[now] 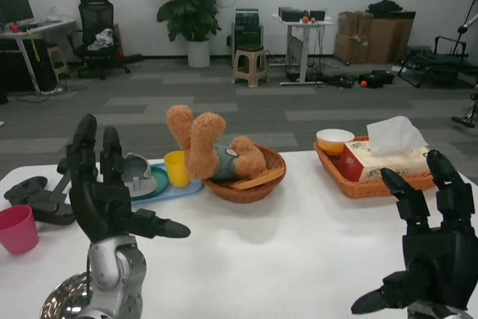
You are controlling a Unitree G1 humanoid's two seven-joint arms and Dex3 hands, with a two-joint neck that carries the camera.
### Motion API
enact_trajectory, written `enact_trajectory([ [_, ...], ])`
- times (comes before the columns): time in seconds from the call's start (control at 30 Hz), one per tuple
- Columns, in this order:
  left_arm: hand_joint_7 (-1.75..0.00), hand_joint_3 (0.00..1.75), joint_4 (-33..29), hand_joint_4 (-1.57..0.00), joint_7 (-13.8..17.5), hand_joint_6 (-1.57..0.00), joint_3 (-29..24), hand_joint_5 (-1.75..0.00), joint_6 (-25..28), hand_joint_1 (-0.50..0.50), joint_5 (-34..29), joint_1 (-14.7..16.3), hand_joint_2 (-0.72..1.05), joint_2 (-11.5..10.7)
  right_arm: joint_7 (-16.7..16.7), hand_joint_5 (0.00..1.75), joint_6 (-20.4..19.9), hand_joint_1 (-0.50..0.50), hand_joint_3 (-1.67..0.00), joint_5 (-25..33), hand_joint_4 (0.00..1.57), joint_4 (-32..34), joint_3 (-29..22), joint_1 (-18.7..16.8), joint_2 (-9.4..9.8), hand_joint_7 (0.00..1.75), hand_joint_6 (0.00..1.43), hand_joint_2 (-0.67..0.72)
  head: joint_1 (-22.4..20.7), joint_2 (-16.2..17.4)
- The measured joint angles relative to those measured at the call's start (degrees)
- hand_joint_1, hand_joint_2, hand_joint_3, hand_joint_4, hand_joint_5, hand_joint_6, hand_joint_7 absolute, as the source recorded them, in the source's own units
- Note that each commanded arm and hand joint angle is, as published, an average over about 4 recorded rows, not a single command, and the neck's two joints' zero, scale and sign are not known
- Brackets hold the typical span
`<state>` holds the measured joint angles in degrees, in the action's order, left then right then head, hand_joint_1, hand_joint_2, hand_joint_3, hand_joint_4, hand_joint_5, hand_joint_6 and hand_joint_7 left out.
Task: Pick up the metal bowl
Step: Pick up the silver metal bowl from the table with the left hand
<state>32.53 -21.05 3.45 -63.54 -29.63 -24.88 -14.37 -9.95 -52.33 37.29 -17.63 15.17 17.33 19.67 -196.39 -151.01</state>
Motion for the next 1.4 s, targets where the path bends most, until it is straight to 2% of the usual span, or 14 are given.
enact_trajectory([
  [0.13,-0.42,0.09,-2.7,-0.22,0.4,0.00,-2.6,0.00,1.8,-0.48,-0.7,4.3,-0.26,-3.0,0.0,0.58,0.0,0.17,-0.18,0.3,0.31,-0.7,-0.1,0.5,0.40,0.56,0.00,0.66,-1.7,1.9],
  [0.27,-0.42,0.09,-7.3,-0.16,1.4,0.00,-7.0,0.00,4.9,-0.49,-0.8,8.3,-0.33,-4.1,0.0,0.58,0.1,0.17,-0.18,0.6,0.31,-1.2,0.0,0.8,0.74,0.56,0.00,0.66,-3.4,3.4],
  [0.37,-0.42,0.09,-11.5,-0.15,3.9,0.00,-12.3,0.00,8.9,-0.50,-0.8,11.9,-0.37,-4.4,0.0,0.58,0.1,0.17,-0.16,1.0,0.31,-2.0,0.1,1.1,0.93,0.56,0.00,0.66,-4.7,4.3],
  [0.5,-0.42,0.09,-16.1,-0.09,9.6,0.00,-19.6,0.00,14.7,-0.50,-0.8,15.9,-0.37,-3.8,0.0,0.58,0.1,0.17,-0.18,1.3,0.31,-2.7,0.4,1.4,1.04,0.56,0.00,0.66,-6.3,5.0],
  [0.63,-0.35,0.09,-20.0,-0.04,16.8,0.00,-28.2,0.00,22.1,-0.50,1.2,19.3,-0.50,-1.5,0.0,0.58,0.2,0.18,-0.16,1.4,0.31,-3.2,0.9,2.0,1.10,0.56,0.00,0.66,-8.0,5.8],
  [0.73,-0.35,0.09,-21.0,-0.02,20.2,0.00,-33.3,0.00,25.0,-0.50,3.8,21.1,-0.55,0.5,0.0,0.58,0.2,0.17,-0.16,1.4,0.31,-3.6,1.3,2.4,1.12,0.56,0.00,0.66,-9.0,6.1],
  [0.83,-0.35,0.09,-21.2,0.00,23.4,0.00,-38.0,0.00,26.6,-0.50,6.6,22.1,-0.55,2.6,0.0,0.58,0.2,0.19,-0.16,1.4,0.31,-4.0,1.6,2.5,1.13,0.56,0.00,0.66,-9.8,6.3],
  [1.03,-0.31,0.09,-19.4,0.00,33.4,0.00,-47.5,0.00,32.3,-0.50,16.5,22.7,-0.59,7.4,0.0,0.58,0.2,0.18,-0.20,1.8,0.31,-4.6,2.4,2.6,1.13,0.56,0.00,0.66,-11.7,6.6],
  [1.1,-0.28,0.09,-18.0,0.00,35.5,0.00,-48.9,0.00,33.0,-0.50,18.3,22.6,-0.64,8.3,0.0,0.61,0.2,0.19,-0.20,2.0,0.31,-4.7,2.6,2.7,1.13,0.56,0.00,0.66,-12.1,6.9],
  [1.2,-0.28,0.09,-15.2,0.00,38.3,0.00,-50.1,0.00,33.2,-0.50,19.9,22.4,-0.59,9.2,0.0,0.63,0.2,0.19,-0.20,2.2,0.31,-4.7,2.9,2.8,1.14,0.56,0.00,0.66,-12.7,7.3],
  [1.4,-0.28,0.09,-9.9,0.00,40.1,0.00,-50.7,0.00,32.6,-0.50,22.2,22.5,-0.64,9.7,0.0,0.58,0.2,0.17,-0.16,2.4,0.31,-4.9,3.7,3.0,1.14,0.56,0.00,0.66,-13.5,7.7],
])
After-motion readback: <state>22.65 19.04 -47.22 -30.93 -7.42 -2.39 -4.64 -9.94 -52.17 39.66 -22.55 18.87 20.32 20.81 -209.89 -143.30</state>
